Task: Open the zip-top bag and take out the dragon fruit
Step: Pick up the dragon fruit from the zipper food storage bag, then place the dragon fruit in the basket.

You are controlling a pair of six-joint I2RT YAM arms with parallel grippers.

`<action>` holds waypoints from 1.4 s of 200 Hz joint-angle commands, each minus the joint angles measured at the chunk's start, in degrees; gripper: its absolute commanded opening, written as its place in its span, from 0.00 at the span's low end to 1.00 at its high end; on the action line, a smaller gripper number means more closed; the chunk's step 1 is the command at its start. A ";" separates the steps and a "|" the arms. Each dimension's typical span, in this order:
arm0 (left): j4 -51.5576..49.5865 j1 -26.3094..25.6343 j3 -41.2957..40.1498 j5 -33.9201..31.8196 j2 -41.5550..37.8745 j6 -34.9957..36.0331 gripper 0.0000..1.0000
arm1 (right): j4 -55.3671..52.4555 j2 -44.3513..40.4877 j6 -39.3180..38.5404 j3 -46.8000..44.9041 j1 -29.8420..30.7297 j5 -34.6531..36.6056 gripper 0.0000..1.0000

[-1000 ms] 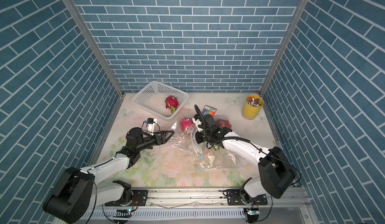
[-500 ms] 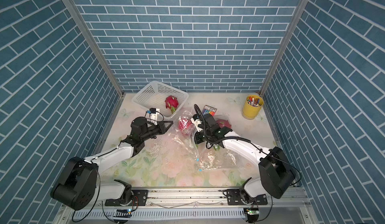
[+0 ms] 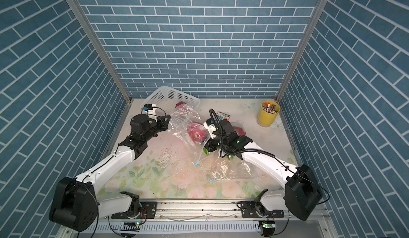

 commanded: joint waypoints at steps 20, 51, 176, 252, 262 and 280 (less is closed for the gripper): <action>-2.50 5.52 -0.70 -6.56 -4.83 0.47 0.00 | 0.99 -3.13 0.38 -1.26 -0.24 -2.84 0.00; -4.04 7.24 -0.77 -9.76 -6.64 1.24 0.00 | 0.86 -4.49 0.26 -0.93 -0.45 -3.90 0.00; -5.99 9.12 -0.70 -12.26 -4.03 1.64 0.00 | -7.72 -15.11 -5.26 -2.45 -5.08 3.74 0.00; -4.67 9.12 -1.75 -7.64 -4.27 1.59 0.00 | -11.25 -19.76 -9.38 -1.99 -9.69 9.34 0.00; -4.56 9.07 -2.07 -6.49 -4.32 1.60 0.00 | -10.34 -19.14 -9.63 -1.15 -9.90 9.89 0.00; -3.28 8.87 -3.84 -2.42 -4.83 0.94 0.00 | -8.05 -16.82 -9.96 1.07 -10.00 8.49 0.00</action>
